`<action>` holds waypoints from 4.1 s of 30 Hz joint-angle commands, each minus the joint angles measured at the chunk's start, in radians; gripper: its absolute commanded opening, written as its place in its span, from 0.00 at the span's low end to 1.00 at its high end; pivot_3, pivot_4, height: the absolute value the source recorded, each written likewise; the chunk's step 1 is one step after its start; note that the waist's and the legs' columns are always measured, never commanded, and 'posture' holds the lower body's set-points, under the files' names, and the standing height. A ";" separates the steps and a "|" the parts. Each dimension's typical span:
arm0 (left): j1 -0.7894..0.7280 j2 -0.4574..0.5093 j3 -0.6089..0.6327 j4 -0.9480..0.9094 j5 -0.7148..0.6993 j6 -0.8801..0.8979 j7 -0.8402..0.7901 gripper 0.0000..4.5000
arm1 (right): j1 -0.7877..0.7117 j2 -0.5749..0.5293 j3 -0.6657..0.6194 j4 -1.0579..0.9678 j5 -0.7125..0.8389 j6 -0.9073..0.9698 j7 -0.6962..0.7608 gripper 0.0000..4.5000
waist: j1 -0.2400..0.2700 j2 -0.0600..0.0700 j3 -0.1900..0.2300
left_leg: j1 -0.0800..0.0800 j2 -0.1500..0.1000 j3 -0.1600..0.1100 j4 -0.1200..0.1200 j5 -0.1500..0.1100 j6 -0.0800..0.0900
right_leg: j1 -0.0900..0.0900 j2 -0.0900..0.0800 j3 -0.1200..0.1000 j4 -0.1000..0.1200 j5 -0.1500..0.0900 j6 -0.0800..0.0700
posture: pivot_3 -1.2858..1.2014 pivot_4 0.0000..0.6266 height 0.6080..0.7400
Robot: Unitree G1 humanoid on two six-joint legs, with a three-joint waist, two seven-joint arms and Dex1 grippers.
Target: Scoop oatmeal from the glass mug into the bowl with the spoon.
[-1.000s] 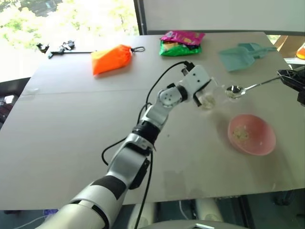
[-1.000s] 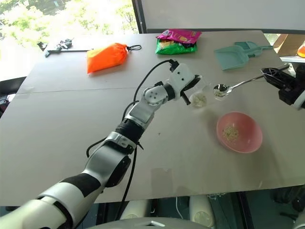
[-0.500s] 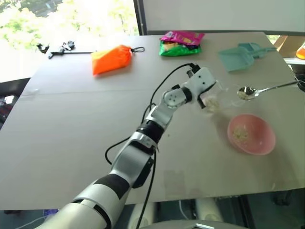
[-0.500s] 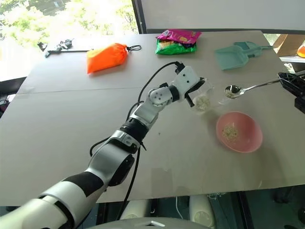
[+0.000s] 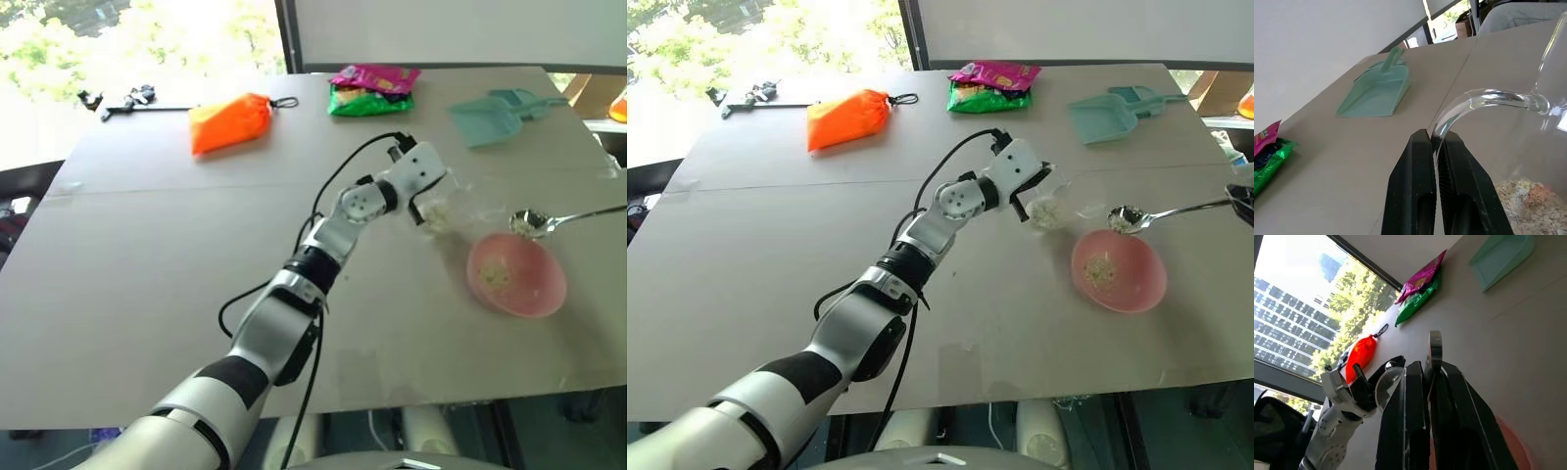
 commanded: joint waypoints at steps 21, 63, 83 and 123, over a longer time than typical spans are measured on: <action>-0.008 0.047 0.033 -0.105 -0.029 -0.010 -0.012 0.01 | 0.194 -0.109 0.137 -0.553 -0.994 -0.502 0.656 0.00 | 0.002 0.000 0.000 | 0.001 -0.001 -0.002 0.002 0.001 0.000 | 0.000 0.000 -0.001 0.001 0.000 0.001 | 0.52 0.24 1.00; 0.514 0.306 0.539 -0.685 -0.325 0.366 0.229 0.00 | -0.406 0.095 0.623 -0.270 -1.114 -0.704 0.732 0.98 | 0.000 -0.007 -0.086 | 0.000 -0.003 -0.014 0.009 0.002 -0.002 | 0.002 -0.002 -0.004 0.002 0.001 0.002 | 0.52 0.00 1.00; 0.508 0.324 0.530 -0.340 -0.369 0.139 0.168 0.00 | 0.023 0.132 0.561 -0.383 -1.217 -0.893 0.985 0.98 | 0.009 -0.008 -0.100 | 0.034 -0.001 -0.009 0.011 0.000 0.002 | 0.035 0.003 0.003 0.000 0.007 0.006 | 0.52 0.00 1.00; 1.301 0.738 0.712 -1.337 -0.845 0.647 -0.196 0.98 | 0.423 0.079 0.286 -0.392 -1.281 -0.819 1.093 1.00 | 0.044 0.005 -0.120 | 0.065 0.006 0.009 -0.008 -0.001 0.004 | 0.059 0.007 0.013 -0.016 0.004 0.001 | 0.52 0.00 1.00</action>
